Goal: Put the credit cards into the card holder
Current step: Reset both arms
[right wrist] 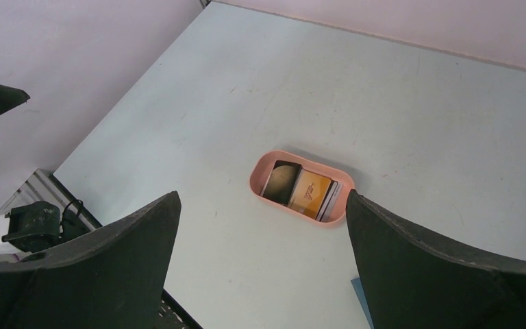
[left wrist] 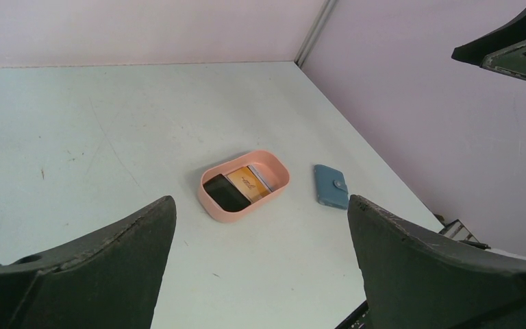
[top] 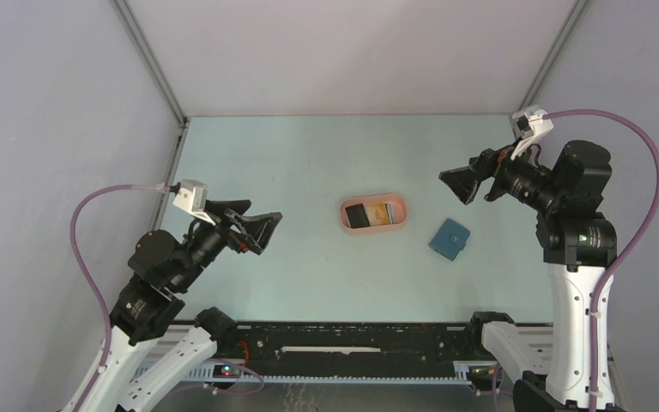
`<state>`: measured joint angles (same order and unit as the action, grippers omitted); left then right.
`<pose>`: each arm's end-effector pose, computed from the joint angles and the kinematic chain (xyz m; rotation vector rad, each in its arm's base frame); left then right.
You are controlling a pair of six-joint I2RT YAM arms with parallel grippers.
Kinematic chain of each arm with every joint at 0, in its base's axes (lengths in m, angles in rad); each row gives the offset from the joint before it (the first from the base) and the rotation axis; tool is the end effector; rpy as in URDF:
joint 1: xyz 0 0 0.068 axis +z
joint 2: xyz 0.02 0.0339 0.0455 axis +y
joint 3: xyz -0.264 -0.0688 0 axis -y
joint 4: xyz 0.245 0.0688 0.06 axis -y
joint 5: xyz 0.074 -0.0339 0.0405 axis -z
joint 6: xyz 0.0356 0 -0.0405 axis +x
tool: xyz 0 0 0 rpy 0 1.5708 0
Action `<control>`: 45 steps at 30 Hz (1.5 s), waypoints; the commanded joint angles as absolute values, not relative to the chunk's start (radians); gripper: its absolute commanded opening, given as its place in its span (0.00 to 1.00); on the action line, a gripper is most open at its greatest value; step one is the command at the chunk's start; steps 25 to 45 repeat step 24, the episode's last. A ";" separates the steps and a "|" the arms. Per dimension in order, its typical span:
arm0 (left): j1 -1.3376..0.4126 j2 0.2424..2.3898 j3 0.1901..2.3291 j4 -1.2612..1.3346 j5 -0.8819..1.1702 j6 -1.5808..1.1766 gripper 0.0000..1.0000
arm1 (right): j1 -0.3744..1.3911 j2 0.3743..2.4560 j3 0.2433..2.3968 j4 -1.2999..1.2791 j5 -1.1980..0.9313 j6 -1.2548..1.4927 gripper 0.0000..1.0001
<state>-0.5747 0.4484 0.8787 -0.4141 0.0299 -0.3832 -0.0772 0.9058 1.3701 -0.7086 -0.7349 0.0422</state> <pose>0.0744 -0.0494 0.3865 0.1780 1.5978 -0.7742 0.1481 0.0125 0.4603 -0.4136 1.7471 0.6382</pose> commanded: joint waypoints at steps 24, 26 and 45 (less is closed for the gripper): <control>-0.569 0.433 0.835 -0.382 0.026 -0.356 1.00 | -0.087 0.914 1.366 -0.692 -0.733 0.022 1.00; -0.569 0.433 0.835 -0.382 0.026 -0.356 1.00 | -0.087 0.914 1.366 -0.692 -0.733 0.022 1.00; -0.569 0.433 0.835 -0.382 0.026 -0.356 1.00 | -0.087 0.914 1.366 -0.692 -0.733 0.022 1.00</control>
